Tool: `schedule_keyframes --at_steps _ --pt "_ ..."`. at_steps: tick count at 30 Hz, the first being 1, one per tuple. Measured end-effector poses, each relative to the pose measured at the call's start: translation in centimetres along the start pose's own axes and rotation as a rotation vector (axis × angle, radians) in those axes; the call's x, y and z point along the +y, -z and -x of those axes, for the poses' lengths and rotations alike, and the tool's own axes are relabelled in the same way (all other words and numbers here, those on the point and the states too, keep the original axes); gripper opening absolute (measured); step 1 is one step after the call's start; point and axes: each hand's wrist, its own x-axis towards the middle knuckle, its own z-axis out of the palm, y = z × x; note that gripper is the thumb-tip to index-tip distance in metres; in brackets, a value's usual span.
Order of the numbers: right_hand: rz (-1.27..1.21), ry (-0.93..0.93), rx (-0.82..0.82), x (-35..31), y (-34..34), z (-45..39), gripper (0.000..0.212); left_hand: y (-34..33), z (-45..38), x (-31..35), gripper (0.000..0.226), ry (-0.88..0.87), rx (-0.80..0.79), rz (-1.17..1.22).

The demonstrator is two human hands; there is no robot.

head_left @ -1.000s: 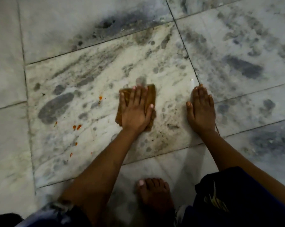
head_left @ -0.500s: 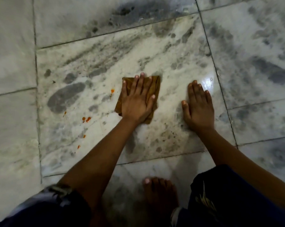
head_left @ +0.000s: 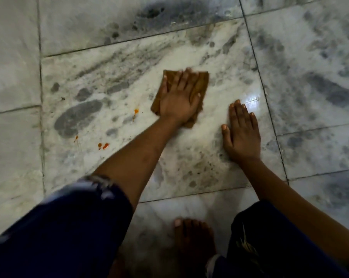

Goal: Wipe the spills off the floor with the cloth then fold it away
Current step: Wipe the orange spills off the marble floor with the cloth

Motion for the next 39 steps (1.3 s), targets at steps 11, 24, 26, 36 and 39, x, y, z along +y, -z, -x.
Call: schedule_keyframes --at_steps 11,24,26,36,39 --pt "0.010 0.001 0.003 0.0 0.0 0.1 0.066 -3.6 14.7 2.4 0.060 -0.026 0.059 0.064" --pt "0.026 0.245 -0.048 -6.9 -2.2 -2.2 0.060 -2.6 12.8 -5.8 0.066 0.405 0.174 0.033" --pt "0.026 0.246 -0.055 -7.9 -2.7 -2.8 0.060 -3.4 14.1 -3.1 0.066 0.392 0.159 0.019" --pt "0.023 0.275 -0.040 -8.1 -3.1 -3.0 0.061 -0.1 6.9 -12.1 0.063 0.423 0.144 0.087" --pt "0.016 0.270 -0.044 -8.2 -3.1 -3.1 0.061 -1.4 11.4 -10.8 0.064 0.482 0.186 0.066"
